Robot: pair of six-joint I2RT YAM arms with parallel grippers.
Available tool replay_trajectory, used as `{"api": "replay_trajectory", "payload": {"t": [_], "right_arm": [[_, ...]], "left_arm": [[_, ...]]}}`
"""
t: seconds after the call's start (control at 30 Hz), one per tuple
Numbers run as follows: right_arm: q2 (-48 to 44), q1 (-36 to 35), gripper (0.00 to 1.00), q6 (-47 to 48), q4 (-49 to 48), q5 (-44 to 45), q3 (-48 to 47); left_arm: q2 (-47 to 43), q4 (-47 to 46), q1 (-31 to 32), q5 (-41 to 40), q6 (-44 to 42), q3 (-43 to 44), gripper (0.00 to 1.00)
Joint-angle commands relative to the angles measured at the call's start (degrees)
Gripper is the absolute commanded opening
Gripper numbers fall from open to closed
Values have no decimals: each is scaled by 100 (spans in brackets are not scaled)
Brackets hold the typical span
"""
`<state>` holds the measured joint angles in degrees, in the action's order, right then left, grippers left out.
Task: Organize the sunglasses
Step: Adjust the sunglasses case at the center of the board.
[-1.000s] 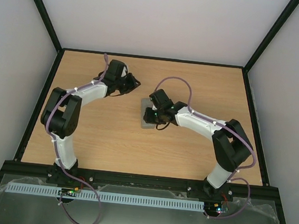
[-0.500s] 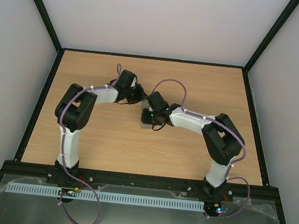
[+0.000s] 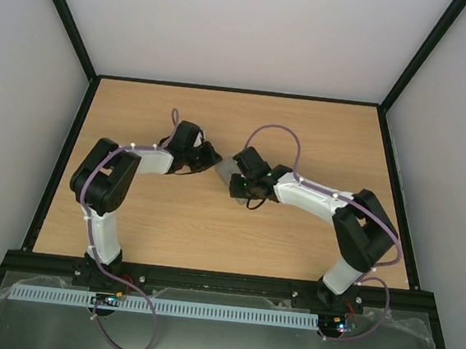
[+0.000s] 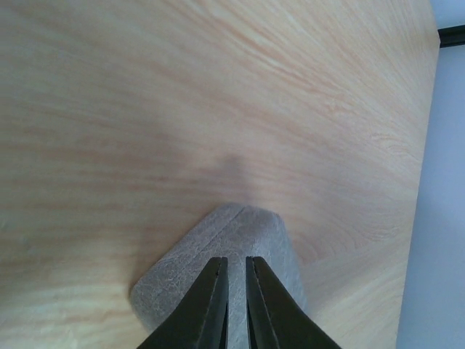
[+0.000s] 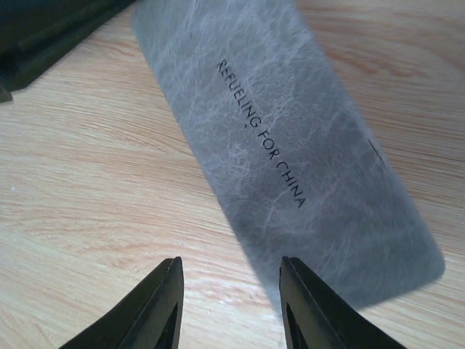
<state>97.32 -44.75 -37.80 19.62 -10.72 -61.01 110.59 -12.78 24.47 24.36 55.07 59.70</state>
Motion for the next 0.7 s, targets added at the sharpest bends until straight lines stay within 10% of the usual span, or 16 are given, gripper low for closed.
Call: {"api": "replay_trajectory", "payload": {"t": [0.0, 0.67], "right_arm": [[-695, 47, 40, 105, 593, 466, 170], [-1518, 983, 41, -31, 666, 696, 1237]], "left_arm": [[-234, 435, 23, -126, -31, -679, 11], [-1428, 319, 281, -361, 116, -1875, 13]]}}
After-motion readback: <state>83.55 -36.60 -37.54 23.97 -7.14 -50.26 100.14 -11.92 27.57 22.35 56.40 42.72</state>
